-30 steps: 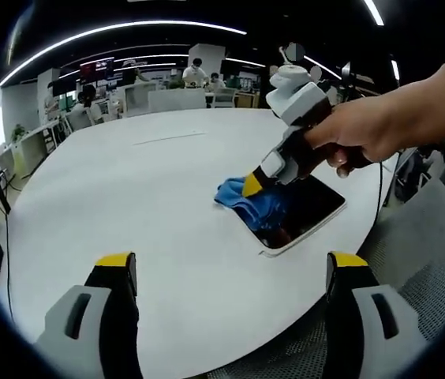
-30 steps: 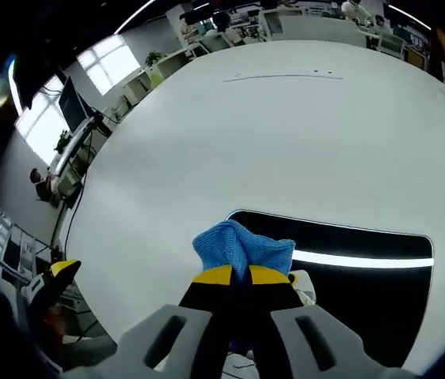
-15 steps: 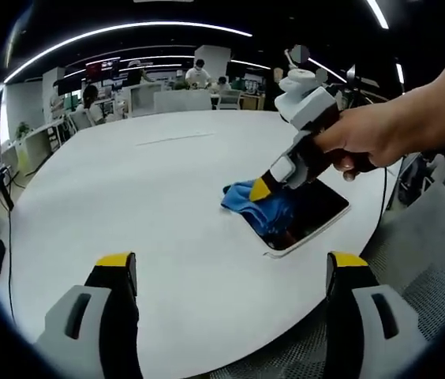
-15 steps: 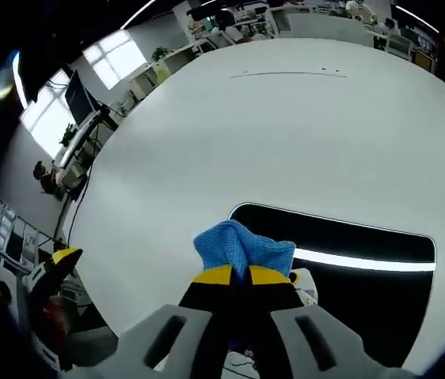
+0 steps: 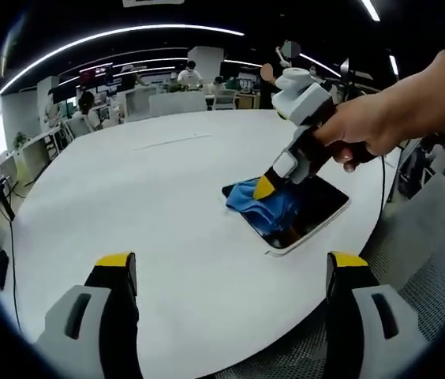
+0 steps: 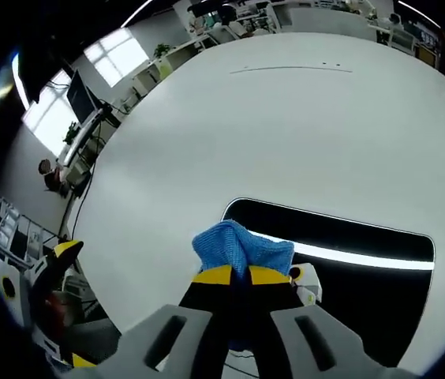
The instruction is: Wipe the mirror surface with the cleaning cloth until all visible marks leave the cleaned area.
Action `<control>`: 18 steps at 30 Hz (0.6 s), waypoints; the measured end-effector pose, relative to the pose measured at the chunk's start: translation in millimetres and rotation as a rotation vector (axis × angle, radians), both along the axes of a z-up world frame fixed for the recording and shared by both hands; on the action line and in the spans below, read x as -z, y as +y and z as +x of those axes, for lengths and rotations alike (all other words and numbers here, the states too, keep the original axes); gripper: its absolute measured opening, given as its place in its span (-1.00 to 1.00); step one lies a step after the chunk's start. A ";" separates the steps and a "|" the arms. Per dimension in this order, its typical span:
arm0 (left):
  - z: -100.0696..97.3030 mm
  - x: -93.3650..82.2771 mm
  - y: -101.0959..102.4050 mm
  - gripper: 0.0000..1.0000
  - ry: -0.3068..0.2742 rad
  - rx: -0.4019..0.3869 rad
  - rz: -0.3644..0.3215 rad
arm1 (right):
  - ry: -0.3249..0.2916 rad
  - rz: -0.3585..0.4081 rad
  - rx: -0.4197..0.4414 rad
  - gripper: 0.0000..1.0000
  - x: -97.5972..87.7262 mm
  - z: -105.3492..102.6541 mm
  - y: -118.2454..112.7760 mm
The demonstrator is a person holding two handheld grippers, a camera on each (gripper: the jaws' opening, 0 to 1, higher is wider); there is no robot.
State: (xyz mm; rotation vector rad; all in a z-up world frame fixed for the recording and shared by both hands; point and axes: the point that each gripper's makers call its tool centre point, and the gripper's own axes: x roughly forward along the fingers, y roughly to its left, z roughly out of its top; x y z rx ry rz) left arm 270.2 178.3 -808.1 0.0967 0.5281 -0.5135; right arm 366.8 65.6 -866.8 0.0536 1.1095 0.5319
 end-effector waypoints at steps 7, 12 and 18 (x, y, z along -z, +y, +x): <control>0.0 0.3 1.5 0.98 0.006 -0.013 -0.010 | 0.009 0.017 -0.003 -1.00 0.3 0.6 -5.1; 0.4 -0.5 2.1 0.98 0.002 -0.013 -0.010 | 0.012 0.002 -0.025 -1.00 -1.6 -3.6 -16.9; 0.6 -0.2 2.3 0.98 0.003 -0.014 -0.009 | 0.010 0.010 -0.017 -1.00 -3.3 -7.1 -23.6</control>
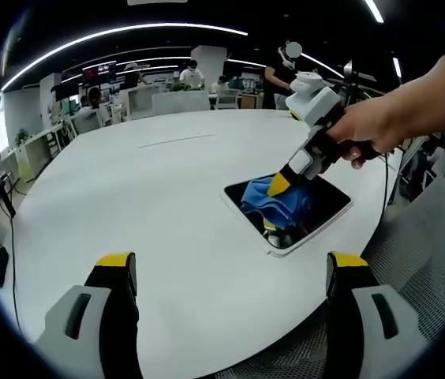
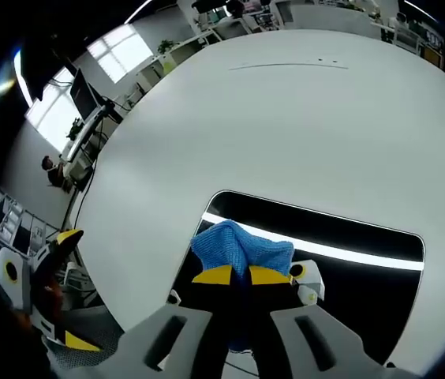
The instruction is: Wipe the mirror surface with the cleaning cloth until all visible marks leave the cleaned area.
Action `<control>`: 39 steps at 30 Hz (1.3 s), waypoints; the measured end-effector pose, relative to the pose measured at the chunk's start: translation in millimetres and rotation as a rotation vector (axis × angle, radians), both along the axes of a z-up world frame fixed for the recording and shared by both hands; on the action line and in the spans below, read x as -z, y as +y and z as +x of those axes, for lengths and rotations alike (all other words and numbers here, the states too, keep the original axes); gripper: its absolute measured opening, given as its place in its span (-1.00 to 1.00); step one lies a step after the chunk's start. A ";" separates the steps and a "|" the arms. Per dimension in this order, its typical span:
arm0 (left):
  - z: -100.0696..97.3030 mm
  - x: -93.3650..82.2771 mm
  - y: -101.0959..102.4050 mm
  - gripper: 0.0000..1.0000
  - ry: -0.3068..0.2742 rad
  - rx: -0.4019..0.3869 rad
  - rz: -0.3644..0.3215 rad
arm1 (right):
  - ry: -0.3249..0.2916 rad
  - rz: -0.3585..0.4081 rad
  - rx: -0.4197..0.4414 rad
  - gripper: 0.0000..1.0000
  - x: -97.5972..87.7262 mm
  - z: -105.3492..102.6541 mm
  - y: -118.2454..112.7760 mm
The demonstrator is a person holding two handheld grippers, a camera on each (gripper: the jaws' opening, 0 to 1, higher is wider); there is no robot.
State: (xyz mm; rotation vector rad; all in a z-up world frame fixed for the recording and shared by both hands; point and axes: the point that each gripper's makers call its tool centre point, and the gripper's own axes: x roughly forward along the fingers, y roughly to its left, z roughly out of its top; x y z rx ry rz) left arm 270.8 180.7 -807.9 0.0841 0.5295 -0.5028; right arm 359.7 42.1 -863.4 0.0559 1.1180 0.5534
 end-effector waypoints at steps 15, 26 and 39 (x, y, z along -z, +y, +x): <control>-2.1 4.4 -3.0 0.98 0.029 0.000 -0.024 | -0.006 -0.015 0.006 -1.00 3.7 1.8 -32.2; -4.1 5.7 -4.9 0.98 0.045 -0.001 -0.009 | -0.001 -0.003 0.030 -1.00 6.0 6.2 -56.5; -3.7 3.7 -7.2 0.98 0.037 0.012 0.003 | -0.012 -0.024 0.067 -1.00 4.8 3.6 -93.0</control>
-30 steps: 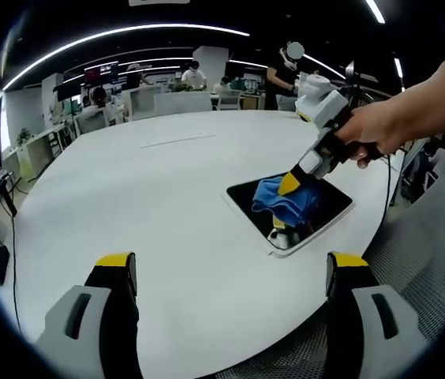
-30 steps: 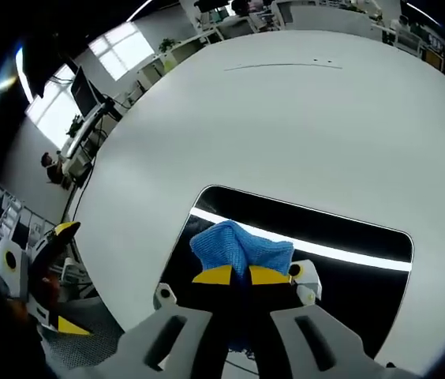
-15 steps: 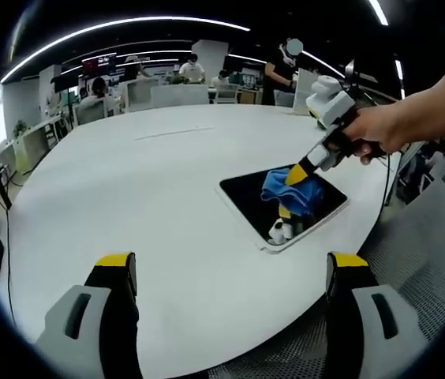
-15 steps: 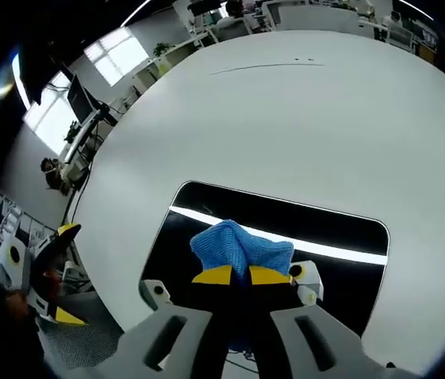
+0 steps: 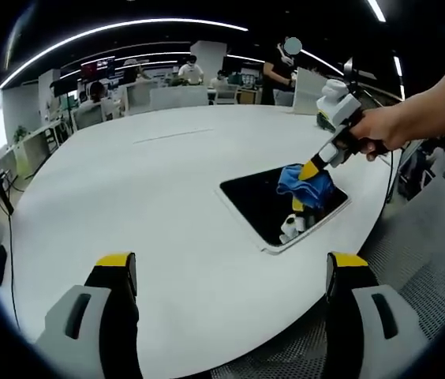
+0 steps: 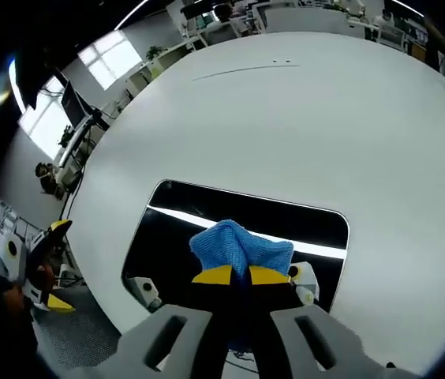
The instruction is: Wipe the mirror surface with the cleaning cloth until all visible marks leave the cleaned area.
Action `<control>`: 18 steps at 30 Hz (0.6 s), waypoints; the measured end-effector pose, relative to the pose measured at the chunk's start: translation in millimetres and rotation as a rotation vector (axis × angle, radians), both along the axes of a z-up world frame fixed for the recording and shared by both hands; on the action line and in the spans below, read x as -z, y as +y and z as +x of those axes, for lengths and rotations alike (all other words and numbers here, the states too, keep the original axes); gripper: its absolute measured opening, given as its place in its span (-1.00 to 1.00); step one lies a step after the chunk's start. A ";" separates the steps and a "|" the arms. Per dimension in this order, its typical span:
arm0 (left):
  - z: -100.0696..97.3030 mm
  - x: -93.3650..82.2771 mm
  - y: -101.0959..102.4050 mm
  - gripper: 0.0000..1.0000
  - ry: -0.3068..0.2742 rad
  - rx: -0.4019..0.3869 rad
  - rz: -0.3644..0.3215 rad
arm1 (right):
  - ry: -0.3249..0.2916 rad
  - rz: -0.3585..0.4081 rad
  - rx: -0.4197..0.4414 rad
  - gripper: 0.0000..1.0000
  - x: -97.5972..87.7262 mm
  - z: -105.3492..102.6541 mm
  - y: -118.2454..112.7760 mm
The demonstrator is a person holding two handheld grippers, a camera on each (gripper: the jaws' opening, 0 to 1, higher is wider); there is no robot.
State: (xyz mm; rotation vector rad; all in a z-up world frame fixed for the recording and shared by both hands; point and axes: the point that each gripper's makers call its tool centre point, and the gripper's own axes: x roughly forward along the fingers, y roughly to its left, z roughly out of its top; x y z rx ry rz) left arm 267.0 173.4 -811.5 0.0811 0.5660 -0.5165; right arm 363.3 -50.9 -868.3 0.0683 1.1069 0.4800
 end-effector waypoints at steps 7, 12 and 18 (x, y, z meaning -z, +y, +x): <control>-2.3 4.5 -5.5 0.98 0.022 0.013 -0.031 | -0.008 -0.006 0.032 -1.00 0.3 -0.5 -21.1; -1.8 4.4 -4.3 0.98 0.025 0.002 -0.039 | -0.008 -0.006 0.060 -1.00 -0.2 -1.7 -34.5; -0.9 3.8 -3.8 0.98 0.018 0.004 -0.037 | -0.014 -0.016 0.083 -1.00 -0.6 -0.8 -45.3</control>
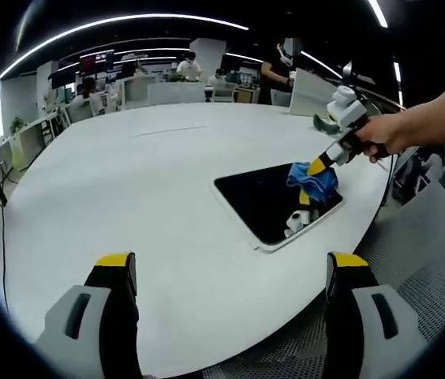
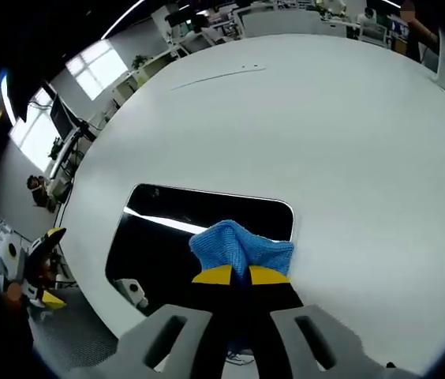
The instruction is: Wipe the mirror surface with the cleaning cloth until all visible marks leave the cleaned area.
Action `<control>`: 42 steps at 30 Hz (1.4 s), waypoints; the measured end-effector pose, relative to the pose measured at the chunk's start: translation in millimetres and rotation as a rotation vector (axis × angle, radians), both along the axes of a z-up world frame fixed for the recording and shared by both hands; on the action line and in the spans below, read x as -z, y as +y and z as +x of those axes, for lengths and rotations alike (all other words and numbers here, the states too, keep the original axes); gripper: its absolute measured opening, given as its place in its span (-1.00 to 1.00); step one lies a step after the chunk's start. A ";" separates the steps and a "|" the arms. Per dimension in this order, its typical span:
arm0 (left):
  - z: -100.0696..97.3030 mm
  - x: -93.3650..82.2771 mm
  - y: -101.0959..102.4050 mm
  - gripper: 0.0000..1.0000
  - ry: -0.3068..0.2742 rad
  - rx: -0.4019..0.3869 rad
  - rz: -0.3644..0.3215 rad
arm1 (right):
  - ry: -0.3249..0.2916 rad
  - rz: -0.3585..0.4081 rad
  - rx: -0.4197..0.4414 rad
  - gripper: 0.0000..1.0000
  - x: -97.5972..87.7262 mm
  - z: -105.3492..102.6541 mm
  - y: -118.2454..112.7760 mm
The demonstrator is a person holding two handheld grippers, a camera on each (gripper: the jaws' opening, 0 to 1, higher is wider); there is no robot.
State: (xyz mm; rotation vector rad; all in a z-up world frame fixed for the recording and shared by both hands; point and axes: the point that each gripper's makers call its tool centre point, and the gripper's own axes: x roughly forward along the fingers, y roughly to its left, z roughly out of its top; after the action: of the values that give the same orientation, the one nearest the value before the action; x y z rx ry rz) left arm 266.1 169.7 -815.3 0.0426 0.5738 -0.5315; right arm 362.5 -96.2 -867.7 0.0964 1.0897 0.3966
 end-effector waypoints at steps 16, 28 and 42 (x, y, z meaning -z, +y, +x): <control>1.3 -1.4 0.5 0.98 -0.016 -0.001 -0.006 | -0.003 -0.046 0.071 -1.00 1.0 -0.7 -30.7; 1.4 -0.9 2.0 0.98 -0.014 -0.013 0.001 | -0.011 -0.045 0.083 -1.00 3.1 3.6 -28.1; 0.5 -1.7 0.1 0.98 -0.014 -0.005 -0.001 | -0.009 -0.030 0.136 -0.99 -1.4 -18.9 -26.9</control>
State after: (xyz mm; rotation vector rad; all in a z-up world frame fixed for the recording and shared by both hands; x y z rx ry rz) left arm 266.6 169.8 -813.6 0.0443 0.5601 -0.5264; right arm 343.5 -123.1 -866.3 0.1416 1.0735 0.2582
